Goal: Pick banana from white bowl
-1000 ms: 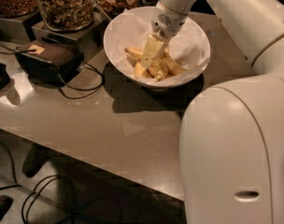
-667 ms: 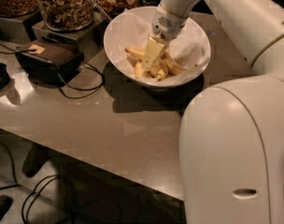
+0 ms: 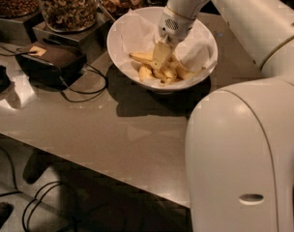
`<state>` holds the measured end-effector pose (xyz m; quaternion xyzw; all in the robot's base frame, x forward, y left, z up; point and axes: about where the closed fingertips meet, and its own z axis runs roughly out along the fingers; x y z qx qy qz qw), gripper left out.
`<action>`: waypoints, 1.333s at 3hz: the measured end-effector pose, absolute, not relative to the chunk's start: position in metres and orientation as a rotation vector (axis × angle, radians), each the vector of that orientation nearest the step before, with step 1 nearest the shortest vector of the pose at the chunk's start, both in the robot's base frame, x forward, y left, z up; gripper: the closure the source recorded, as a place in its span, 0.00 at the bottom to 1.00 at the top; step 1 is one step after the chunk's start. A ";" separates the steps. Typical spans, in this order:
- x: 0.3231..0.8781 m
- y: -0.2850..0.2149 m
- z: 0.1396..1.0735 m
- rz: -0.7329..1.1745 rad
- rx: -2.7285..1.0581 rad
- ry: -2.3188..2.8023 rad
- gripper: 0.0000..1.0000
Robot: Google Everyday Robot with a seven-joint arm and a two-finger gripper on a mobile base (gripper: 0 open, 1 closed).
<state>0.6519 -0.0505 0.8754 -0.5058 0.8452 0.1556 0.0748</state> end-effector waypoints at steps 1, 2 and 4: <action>0.652 -0.050 0.875 0.467 -1.517 2.536 1.00; 0.656 -0.047 0.880 0.434 -1.508 2.511 1.00; 0.615 -0.059 0.943 0.317 -1.561 2.377 1.00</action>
Offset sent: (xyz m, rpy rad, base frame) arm -0.0108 -0.0027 0.0141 -0.0293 -0.0327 0.0108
